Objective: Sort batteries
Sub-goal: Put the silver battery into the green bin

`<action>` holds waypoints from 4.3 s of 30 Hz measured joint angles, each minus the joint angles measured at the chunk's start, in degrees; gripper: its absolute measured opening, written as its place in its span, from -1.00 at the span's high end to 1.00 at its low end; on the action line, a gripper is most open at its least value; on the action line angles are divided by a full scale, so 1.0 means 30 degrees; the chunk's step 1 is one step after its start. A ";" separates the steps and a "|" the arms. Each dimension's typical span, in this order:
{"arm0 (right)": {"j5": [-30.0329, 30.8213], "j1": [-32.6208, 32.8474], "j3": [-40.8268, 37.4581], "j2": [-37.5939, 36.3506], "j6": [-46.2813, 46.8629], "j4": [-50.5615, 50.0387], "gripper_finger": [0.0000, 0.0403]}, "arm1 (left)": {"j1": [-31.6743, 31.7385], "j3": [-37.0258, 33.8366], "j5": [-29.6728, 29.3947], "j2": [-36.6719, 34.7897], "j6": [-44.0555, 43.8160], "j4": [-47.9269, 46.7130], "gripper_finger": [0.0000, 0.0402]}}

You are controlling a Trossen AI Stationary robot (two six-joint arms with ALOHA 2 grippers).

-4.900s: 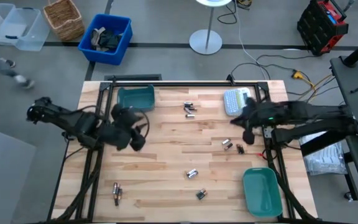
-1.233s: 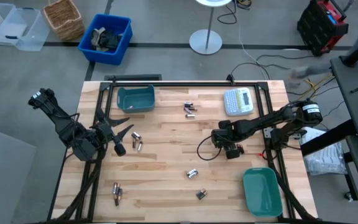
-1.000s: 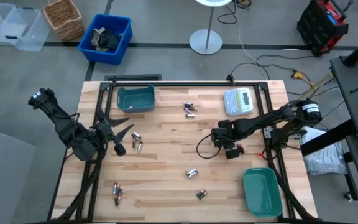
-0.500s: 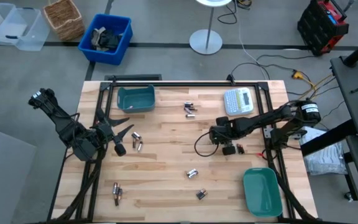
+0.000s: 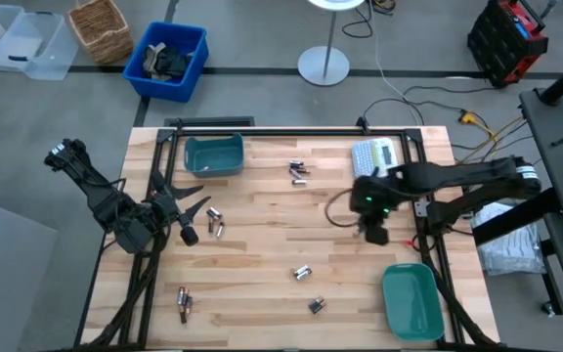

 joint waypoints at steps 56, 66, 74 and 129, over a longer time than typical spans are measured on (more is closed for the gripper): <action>0.6095 1.6671 -0.0789 0.3565 1.7264 -0.0680 0.85 | -0.0013 0.0066 0.0948 0.2358 0.0403 0.2958 0.43; 0.7955 1.5702 -0.0219 0.3238 1.7640 0.0010 0.87 | -0.0023 0.0080 0.3367 0.3233 -0.1736 0.3306 0.43; 0.8717 1.4602 -0.0226 0.3664 1.6820 0.0917 0.87 | -0.0029 0.0080 0.5187 0.4117 -0.3745 0.3290 0.43; 0.9724 0.4790 0.1195 0.3894 0.6145 0.4154 0.86 | -0.0138 0.0080 1.0065 0.8799 -1.0390 0.2681 0.43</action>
